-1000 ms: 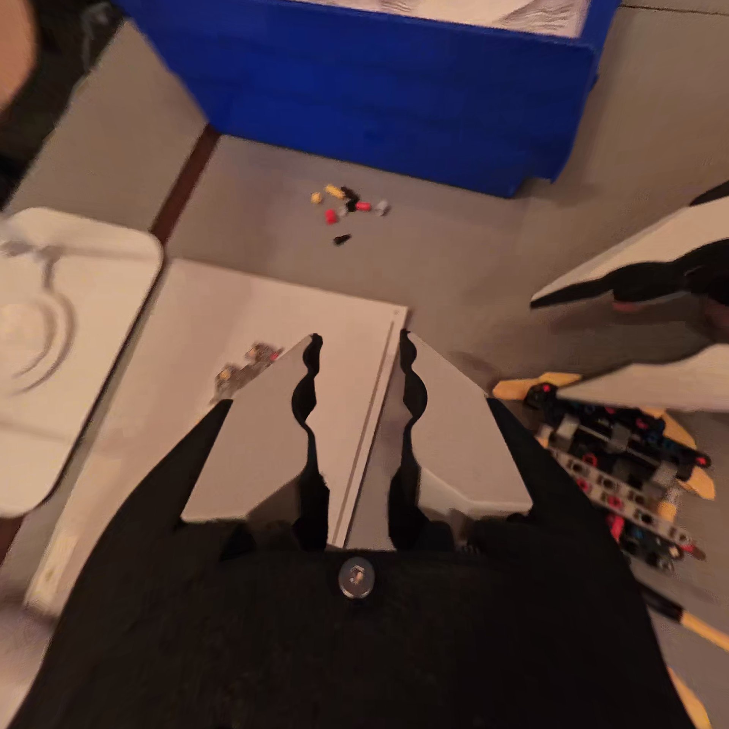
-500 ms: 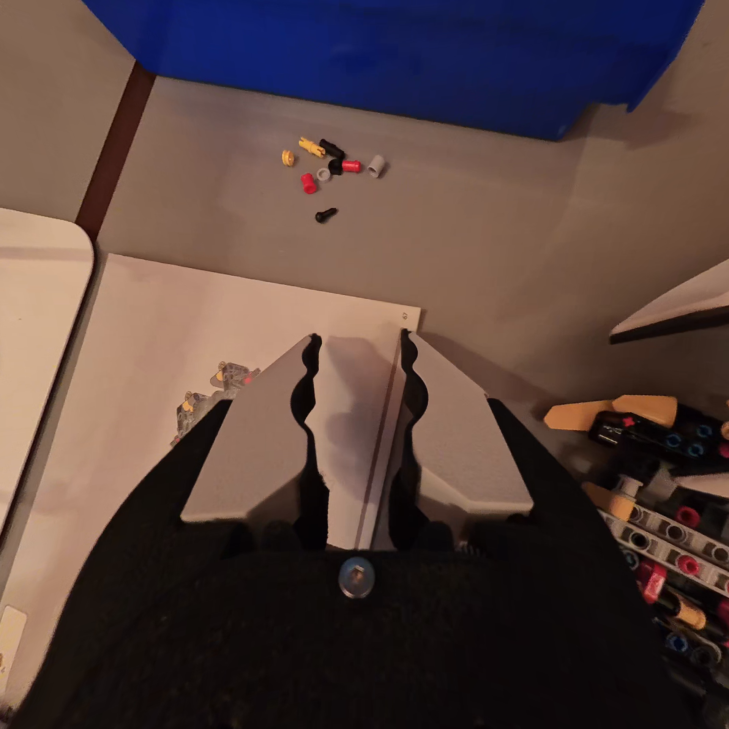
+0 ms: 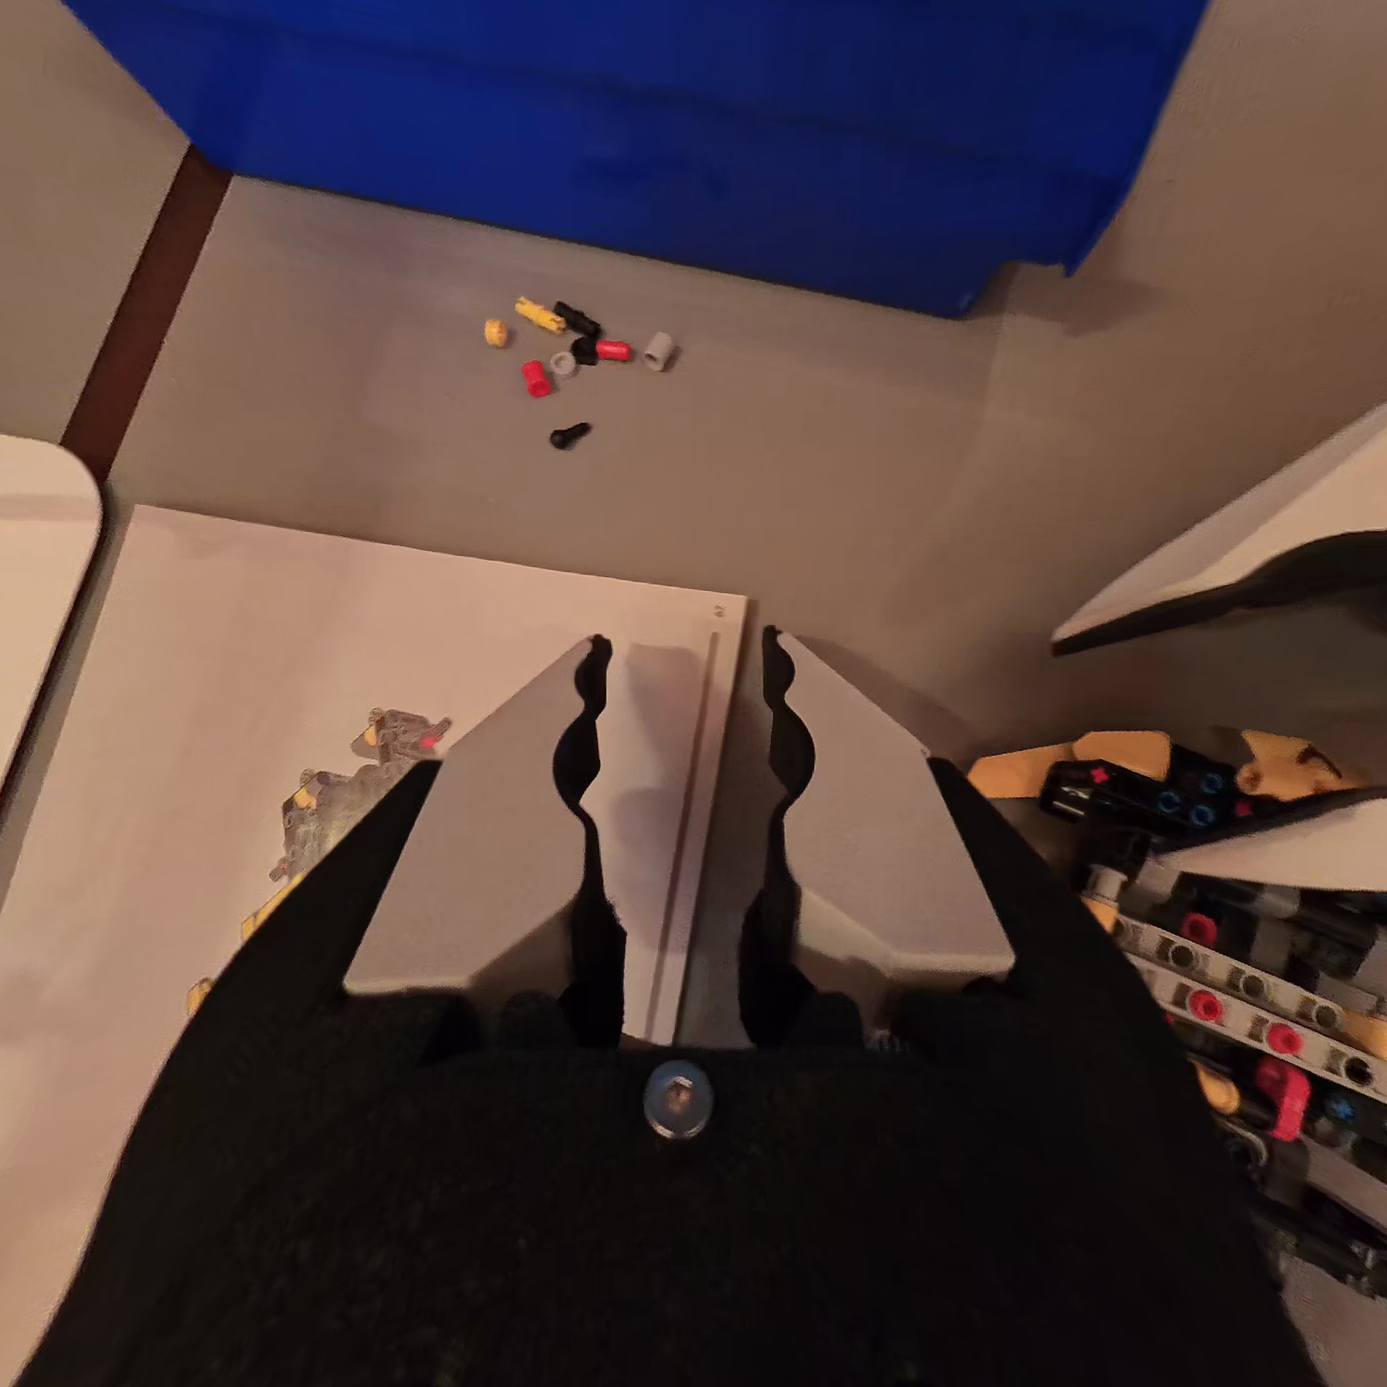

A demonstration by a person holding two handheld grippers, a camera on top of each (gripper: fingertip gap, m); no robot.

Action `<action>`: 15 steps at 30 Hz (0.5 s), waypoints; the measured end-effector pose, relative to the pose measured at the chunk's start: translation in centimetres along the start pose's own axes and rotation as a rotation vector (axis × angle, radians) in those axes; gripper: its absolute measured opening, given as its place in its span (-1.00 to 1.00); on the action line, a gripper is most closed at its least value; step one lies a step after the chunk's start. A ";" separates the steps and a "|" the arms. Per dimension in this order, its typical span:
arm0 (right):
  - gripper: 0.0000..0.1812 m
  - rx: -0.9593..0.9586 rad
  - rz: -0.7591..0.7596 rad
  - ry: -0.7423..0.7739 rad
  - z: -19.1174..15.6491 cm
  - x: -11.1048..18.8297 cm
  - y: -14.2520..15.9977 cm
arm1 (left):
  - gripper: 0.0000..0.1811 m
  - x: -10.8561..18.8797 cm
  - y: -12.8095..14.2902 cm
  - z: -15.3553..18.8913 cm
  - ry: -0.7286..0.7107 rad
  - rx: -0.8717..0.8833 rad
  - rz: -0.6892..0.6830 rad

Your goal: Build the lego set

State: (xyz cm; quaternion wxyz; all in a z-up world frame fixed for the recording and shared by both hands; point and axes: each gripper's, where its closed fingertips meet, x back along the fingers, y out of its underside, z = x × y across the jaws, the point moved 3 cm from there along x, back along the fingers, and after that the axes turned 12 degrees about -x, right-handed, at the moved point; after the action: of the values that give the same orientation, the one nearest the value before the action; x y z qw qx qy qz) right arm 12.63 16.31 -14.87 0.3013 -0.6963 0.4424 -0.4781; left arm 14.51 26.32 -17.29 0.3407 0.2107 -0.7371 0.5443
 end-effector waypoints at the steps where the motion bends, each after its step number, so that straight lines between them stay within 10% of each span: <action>1: -0.58 0.002 -0.001 0.002 0.0 0.0 0.0 | -0.54 -0.1 0.0 0.2 -0.003 -0.018 -0.004; 15: -0.54 0.021 -0.003 0.043 0.5 -0.7 -0.3 | -0.55 0.7 0.4 -1.1 0.008 0.046 0.032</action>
State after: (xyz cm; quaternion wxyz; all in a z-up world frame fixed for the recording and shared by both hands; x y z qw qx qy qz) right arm 13.10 17.05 -15.09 0.2984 -0.6832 0.4426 -0.4983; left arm 14.08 27.50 -16.84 0.3300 0.2048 -0.7262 0.5673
